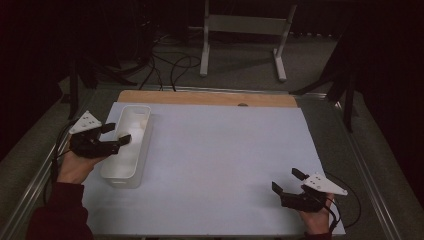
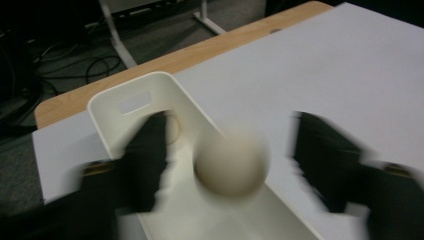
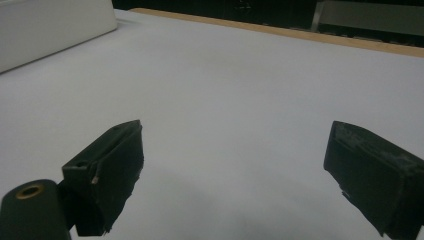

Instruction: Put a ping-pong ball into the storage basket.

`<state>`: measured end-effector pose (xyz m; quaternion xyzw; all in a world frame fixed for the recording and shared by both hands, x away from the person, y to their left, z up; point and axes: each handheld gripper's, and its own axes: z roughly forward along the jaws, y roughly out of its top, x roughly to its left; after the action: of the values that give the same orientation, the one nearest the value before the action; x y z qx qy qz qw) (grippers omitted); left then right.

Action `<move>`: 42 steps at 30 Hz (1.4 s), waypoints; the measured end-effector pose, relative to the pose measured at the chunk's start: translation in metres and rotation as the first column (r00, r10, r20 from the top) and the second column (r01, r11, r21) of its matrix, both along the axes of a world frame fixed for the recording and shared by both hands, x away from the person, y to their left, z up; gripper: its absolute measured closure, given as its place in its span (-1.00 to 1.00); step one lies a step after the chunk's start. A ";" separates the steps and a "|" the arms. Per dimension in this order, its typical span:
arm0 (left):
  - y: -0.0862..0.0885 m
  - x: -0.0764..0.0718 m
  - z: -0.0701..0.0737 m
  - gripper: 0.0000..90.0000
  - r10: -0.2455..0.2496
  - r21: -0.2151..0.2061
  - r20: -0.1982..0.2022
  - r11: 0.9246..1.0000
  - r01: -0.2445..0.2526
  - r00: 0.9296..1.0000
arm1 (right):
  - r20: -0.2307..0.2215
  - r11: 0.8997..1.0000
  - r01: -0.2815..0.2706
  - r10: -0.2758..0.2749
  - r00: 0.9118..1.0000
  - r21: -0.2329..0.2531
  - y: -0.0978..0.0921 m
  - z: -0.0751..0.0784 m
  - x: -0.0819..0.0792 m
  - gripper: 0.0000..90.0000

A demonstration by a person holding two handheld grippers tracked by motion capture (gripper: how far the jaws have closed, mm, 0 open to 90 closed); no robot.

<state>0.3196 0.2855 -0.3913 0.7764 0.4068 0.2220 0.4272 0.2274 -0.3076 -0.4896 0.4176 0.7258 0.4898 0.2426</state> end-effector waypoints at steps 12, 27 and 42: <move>-0.003 -0.001 -0.001 -0.96 -0.039 -0.032 -0.001 0.999 0.039 0.999 | 0.001 1.000 0.000 0.000 1.000 -0.001 0.000 0.000 0.000 -0.80; -0.013 -0.012 -0.002 -0.97 -0.059 -0.033 0.042 0.998 0.060 0.997 | 0.002 1.000 -0.001 0.001 1.000 0.000 0.000 0.000 0.000 -0.80; -0.032 -0.033 -0.022 -0.98 -0.071 -0.051 0.073 0.996 0.075 0.995 | 0.003 1.000 -0.002 0.002 1.000 0.001 0.000 0.000 0.000 -0.80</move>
<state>0.2865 0.2531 -0.4131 0.7706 0.3685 0.2228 0.4698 0.2273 -0.3077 -0.4895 0.4161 0.7256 0.4910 0.2433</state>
